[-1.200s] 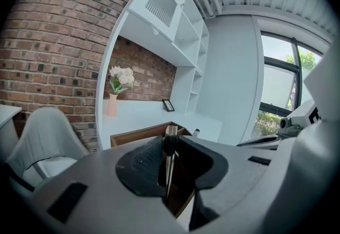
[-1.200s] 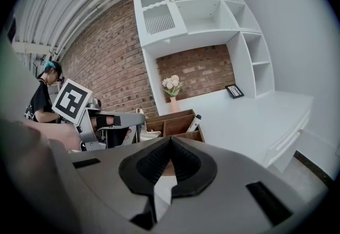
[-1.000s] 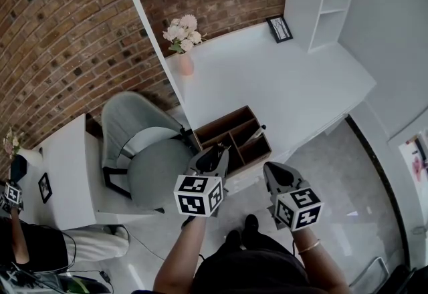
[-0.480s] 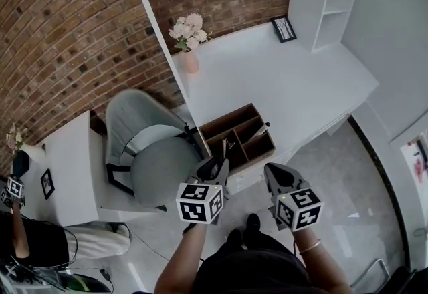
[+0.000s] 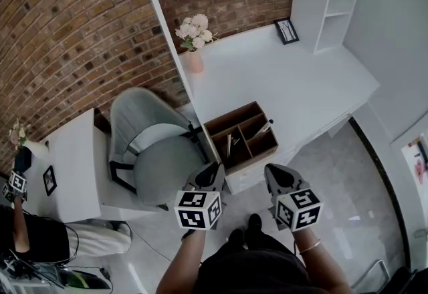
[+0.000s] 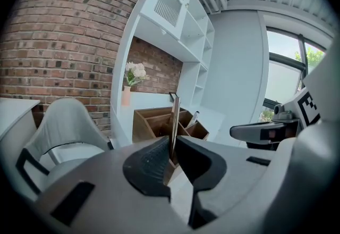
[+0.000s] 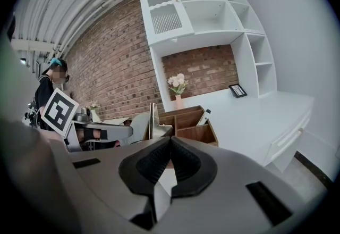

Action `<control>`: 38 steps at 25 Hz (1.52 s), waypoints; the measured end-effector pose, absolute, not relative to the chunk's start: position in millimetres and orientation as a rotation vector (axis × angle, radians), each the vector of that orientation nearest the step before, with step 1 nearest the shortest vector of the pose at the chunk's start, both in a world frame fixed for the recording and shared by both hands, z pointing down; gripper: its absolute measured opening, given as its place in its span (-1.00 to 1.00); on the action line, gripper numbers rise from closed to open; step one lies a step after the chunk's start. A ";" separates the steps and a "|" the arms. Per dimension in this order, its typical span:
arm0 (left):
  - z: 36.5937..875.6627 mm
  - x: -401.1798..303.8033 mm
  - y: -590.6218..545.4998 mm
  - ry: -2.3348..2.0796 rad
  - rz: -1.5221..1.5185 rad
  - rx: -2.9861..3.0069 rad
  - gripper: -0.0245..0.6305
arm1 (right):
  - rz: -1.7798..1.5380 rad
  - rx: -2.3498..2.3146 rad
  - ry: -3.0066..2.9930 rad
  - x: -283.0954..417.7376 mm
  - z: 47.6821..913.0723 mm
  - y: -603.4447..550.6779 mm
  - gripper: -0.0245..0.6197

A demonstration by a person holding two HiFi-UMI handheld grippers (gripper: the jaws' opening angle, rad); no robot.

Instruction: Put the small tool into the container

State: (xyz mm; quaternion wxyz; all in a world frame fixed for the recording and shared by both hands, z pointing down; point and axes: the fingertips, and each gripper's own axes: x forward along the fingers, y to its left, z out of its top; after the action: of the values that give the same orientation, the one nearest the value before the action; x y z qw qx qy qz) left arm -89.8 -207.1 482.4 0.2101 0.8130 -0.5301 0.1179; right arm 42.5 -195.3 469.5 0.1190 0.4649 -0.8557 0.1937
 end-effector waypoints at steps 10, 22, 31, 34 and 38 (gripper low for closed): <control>480.0 -97.2 -186.0 -1.463 0.313 2.267 -0.89 | 0.545 1.353 -2.511 31.2 466.0 -177.3 -0.91; 475.4 -105.1 -168.0 -1.457 0.305 2.283 -0.90 | 0.513 1.393 -2.511 28.5 460.6 -161.6 -0.91; 466.6 -111.2 -162.1 -1.465 0.283 2.303 -0.90 | 0.490 1.434 -2.523 27.0 453.5 -157.0 -0.91; 464.2 -112.5 -162.1 -1.472 0.275 2.305 -0.90 | 0.482 1.443 -2.531 27.8 450.5 -157.1 -0.91; 460.1 -113.8 -161.9 -1.481 0.264 2.305 -0.90 | 0.473 1.452 -2.540 28.8 446.6 -156.4 -0.91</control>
State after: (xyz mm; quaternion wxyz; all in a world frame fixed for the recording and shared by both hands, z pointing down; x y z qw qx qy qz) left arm -113.8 -161.9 460.1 0.1933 0.8218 -0.5277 0.0940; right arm 28.8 -156.4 446.6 0.0890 0.4880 -0.8537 0.1588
